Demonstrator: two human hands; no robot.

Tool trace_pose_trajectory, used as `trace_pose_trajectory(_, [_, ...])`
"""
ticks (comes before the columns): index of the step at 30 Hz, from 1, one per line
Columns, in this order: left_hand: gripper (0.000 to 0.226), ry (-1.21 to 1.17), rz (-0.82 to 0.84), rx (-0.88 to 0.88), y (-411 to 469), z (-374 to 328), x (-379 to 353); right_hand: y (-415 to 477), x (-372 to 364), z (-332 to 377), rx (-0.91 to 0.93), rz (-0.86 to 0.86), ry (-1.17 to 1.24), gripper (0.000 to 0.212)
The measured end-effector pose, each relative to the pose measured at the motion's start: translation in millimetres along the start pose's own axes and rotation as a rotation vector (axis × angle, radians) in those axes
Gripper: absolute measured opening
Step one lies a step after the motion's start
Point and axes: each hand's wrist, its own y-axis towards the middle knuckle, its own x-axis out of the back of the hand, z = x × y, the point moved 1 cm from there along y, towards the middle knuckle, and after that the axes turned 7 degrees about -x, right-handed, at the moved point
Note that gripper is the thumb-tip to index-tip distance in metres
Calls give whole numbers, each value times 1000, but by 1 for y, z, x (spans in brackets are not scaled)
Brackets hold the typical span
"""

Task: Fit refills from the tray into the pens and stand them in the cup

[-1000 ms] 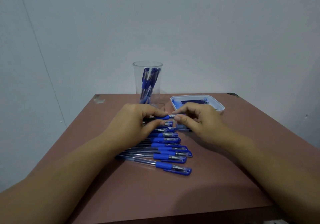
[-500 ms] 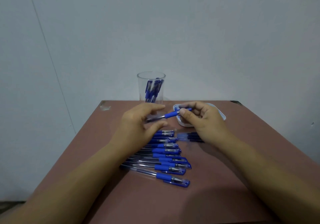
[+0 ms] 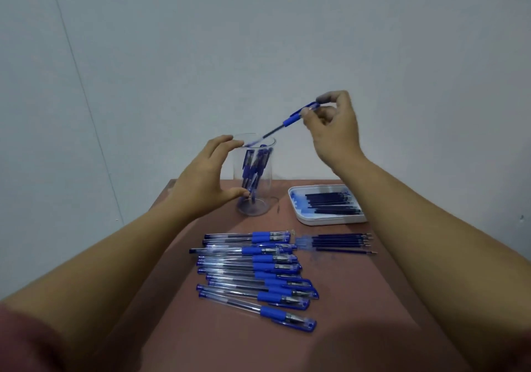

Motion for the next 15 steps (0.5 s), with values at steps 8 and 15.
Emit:
trace_pose_trajectory(8, [91,51,-50,-15,0,-2,-8,-4,-37,-27,134,371,-518,22])
trace_pose_trajectory(15, [89,74,-34,25,-3,-9,-4,-28,-19,-19,140,368,-527,33])
